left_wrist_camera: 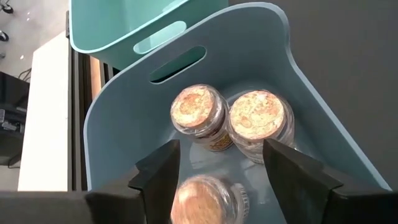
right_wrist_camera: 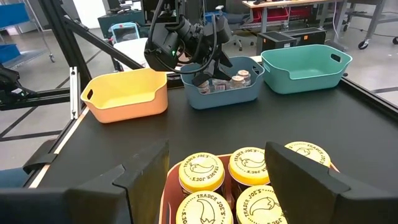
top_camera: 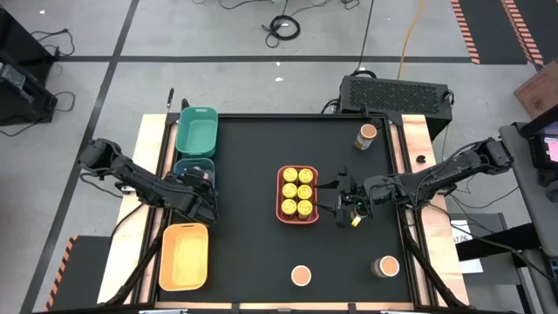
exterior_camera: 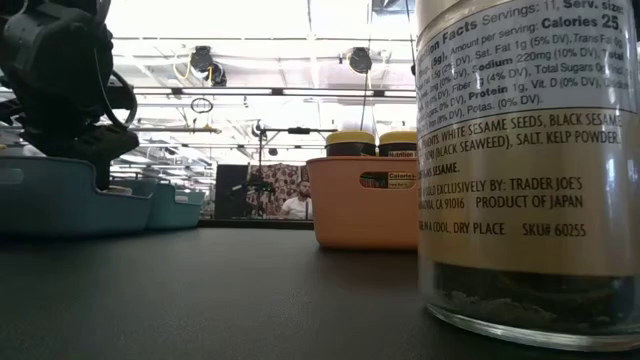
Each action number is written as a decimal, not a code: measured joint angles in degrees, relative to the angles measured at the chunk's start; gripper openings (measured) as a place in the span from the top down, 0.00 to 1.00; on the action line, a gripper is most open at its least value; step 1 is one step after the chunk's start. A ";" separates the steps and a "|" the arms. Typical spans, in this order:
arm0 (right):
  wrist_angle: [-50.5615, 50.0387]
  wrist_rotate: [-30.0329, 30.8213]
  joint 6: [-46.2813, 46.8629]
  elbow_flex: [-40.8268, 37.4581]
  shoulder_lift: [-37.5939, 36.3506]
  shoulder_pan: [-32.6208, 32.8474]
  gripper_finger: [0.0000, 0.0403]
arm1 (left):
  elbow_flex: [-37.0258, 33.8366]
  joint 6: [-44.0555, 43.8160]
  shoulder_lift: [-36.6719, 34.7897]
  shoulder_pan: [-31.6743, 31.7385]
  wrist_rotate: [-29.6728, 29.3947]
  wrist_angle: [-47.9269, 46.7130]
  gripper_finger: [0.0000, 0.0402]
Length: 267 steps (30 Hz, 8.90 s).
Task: Sort spices by type
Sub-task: Put the golden seasoning bottle in the green bin
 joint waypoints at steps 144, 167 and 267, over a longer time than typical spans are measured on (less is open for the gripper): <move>-79.97 -4.51 12.52 39.91 22.23 -65.40 0.36 | -13.90 104.51 -17.92 45.35 65.48 99.13 0.41; -76.49 -4.59 15.07 39.91 22.23 -65.40 0.26 | -13.90 104.55 -17.92 45.35 65.48 99.13 0.41; -61.64 -19.40 0.52 53.35 22.21 -26.17 0.34 | 18.28 108.54 4.08 38.53 56.71 80.27 0.41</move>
